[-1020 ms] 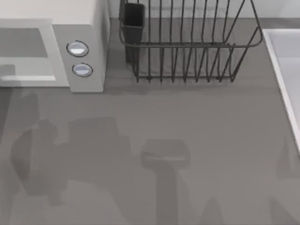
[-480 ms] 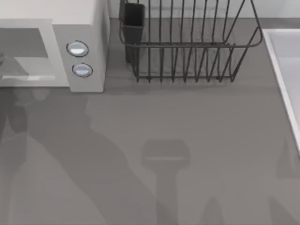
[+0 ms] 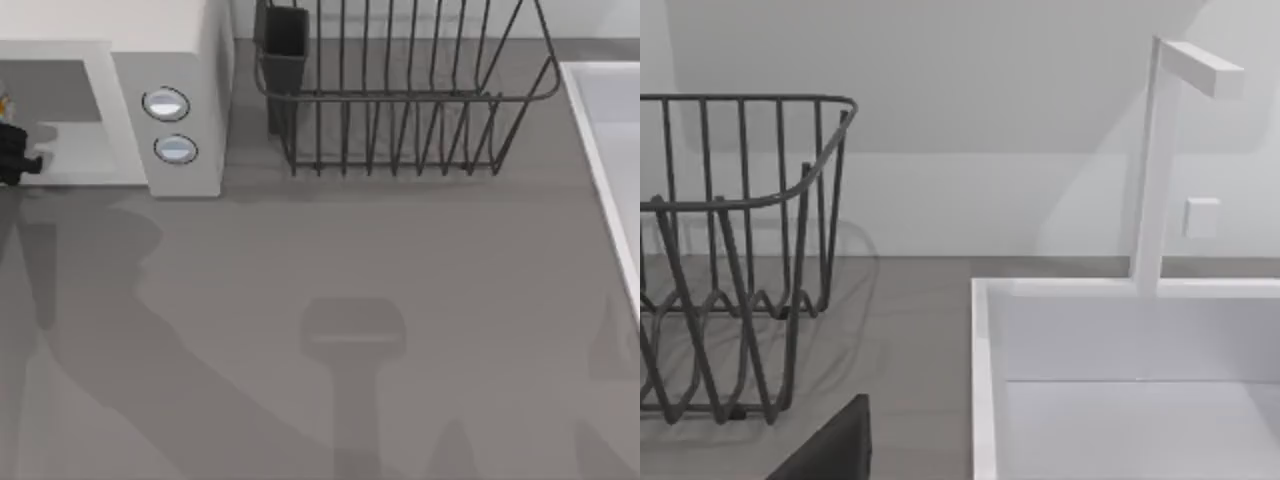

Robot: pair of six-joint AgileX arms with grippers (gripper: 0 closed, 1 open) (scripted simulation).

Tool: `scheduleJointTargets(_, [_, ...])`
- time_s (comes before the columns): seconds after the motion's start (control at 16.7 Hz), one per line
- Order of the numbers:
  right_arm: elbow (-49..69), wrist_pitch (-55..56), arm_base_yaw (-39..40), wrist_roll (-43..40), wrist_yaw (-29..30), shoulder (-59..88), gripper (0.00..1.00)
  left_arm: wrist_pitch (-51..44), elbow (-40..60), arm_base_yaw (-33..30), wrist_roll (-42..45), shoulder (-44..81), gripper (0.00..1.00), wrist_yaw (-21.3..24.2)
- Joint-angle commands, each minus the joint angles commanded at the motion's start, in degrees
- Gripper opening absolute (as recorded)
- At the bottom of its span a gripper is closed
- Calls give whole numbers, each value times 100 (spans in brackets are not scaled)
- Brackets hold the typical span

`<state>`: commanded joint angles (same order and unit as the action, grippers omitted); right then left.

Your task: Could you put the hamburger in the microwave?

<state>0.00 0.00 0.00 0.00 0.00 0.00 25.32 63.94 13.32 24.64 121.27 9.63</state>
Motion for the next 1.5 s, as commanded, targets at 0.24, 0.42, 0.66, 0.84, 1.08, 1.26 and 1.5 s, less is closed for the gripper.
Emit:
scheduleJointTargets(0.24, [0, 0, 0, 0, 0, 0, 100, 1631, -751, -77, -1292, 18, 0, 250])
scheduleJointTargets(0.42, [0, 0, 0, 0, 0, 0, 100, 2227, -1118, -120, -1827, 8, 0, 364])
scheduleJointTargets(0.66, [0, 0, 0, 0, 0, 0, 100, 2320, -1184, -128, -1914, 5, 0, 383])
scheduleJointTargets(0.84, [0, 0, 0, 0, 0, 0, 100, 2295, -1166, -123, -1898, 44, 0, 376])
scheduleJointTargets(1.08, [0, 0, 0, 0, 0, 0, 100, 1951, -528, -220, -1969, 531, 0, 346])
scheduleJointTargets(1.26, [0, 0, 0, 0, 0, 0, 100, 1596, 546, -310, -2059, 1097, 0, 311])
scheduleJointTargets(1.5, [0, 0, 0, 0, 0, 0, 100, 1055, 2297, -399, -2098, 1837, 0, 190])
